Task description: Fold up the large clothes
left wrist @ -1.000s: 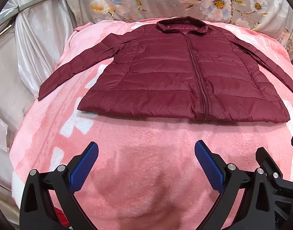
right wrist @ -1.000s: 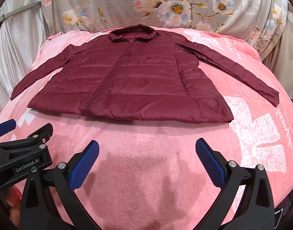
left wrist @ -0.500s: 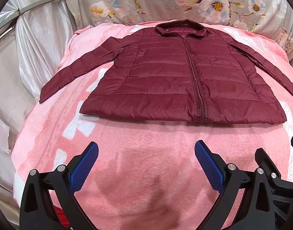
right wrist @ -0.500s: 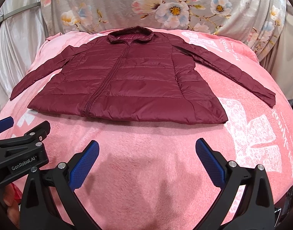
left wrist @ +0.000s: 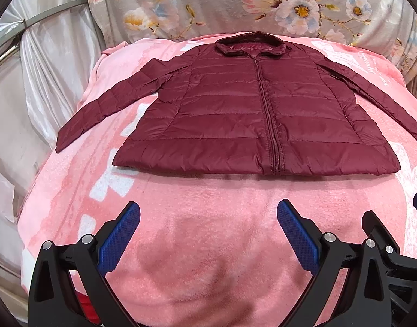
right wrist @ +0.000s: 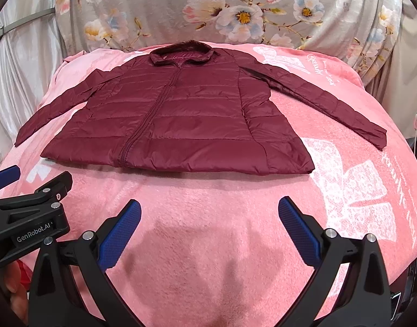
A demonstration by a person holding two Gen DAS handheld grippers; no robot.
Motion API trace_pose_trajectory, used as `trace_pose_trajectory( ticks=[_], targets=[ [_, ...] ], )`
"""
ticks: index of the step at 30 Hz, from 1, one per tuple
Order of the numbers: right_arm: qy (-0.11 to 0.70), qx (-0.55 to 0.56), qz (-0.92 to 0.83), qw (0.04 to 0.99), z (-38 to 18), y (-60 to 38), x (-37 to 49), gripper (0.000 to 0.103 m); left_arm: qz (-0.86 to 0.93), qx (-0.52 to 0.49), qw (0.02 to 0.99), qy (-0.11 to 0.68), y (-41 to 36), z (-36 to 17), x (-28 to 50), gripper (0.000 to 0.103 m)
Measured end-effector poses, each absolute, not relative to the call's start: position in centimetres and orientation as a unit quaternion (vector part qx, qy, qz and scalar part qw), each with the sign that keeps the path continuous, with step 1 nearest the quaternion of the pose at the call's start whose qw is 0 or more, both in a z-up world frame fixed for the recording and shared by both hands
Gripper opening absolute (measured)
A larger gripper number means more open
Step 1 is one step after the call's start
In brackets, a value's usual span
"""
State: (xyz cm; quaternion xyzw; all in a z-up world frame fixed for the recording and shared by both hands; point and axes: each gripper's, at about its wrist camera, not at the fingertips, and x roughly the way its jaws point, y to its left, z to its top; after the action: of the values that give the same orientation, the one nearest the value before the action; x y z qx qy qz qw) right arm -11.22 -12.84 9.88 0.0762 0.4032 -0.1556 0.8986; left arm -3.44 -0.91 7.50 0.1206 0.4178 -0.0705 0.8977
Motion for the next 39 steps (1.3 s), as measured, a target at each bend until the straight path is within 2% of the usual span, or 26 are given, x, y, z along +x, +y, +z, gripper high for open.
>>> trace_pose_trajectory(
  ticks=[23,39],
  targets=[
    [0.402,0.073,-0.157,0.899,10.7,-12.9,-11.8,0.098,-0.078,0.121,0.894,0.424,-0.3,8.6,-4.0,0.098],
    [0.412,0.089,-0.137,0.896,8.4,-13.8,-8.6,0.098,-0.068,0.122,0.886,0.442,-1.1,6.8,-1.0,0.098]
  ],
)
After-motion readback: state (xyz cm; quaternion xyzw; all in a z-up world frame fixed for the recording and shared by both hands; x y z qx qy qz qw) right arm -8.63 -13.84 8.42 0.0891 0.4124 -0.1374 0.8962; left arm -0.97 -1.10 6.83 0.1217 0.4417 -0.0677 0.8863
